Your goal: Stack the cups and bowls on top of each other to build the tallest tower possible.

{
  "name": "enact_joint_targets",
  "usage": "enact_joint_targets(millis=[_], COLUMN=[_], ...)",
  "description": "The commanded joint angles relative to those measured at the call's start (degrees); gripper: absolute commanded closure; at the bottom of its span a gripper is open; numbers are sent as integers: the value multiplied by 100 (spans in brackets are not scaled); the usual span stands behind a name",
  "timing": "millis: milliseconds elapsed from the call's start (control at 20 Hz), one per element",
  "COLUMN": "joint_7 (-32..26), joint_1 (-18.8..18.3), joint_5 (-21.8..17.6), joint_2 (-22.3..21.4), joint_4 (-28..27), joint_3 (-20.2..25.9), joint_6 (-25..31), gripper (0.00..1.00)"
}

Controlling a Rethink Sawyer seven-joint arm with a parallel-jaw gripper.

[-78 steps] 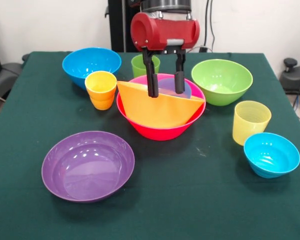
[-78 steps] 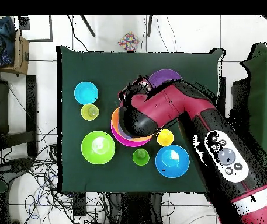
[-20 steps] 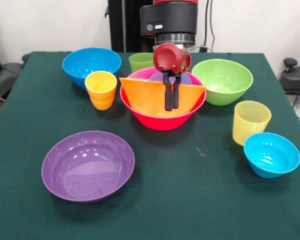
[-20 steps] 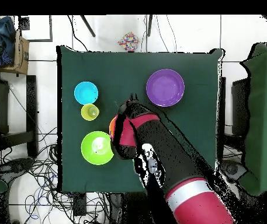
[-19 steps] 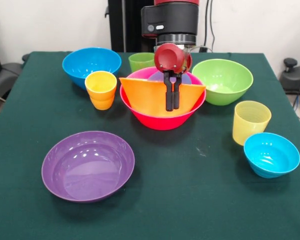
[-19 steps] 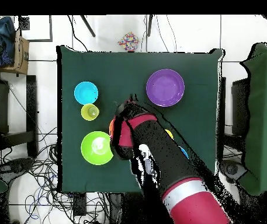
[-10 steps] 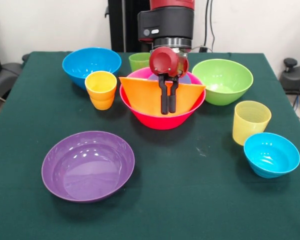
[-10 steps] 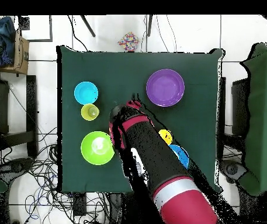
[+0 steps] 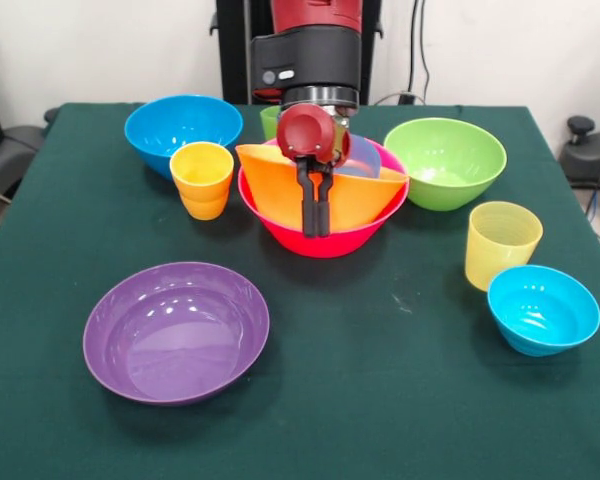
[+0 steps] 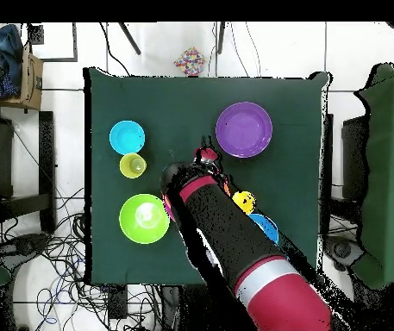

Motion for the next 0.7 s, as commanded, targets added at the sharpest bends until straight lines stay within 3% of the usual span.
enact_joint_targets(millis=[50, 150, 550, 600, 700], joint_7=[1438, 1188, 937, 1010, 953], joint_1=[-120, -58, -65, -140, -128], joint_5=[-368, -82, 188, 115, 142], joint_2=[69, 31, -36, -45, -49], joint_4=[979, 897, 893, 960, 951], joint_3=[465, 320, 265, 386, 373], joint_6=[450, 219, -158, -146, -198], gripper=[0, 0, 0, 100, 100])
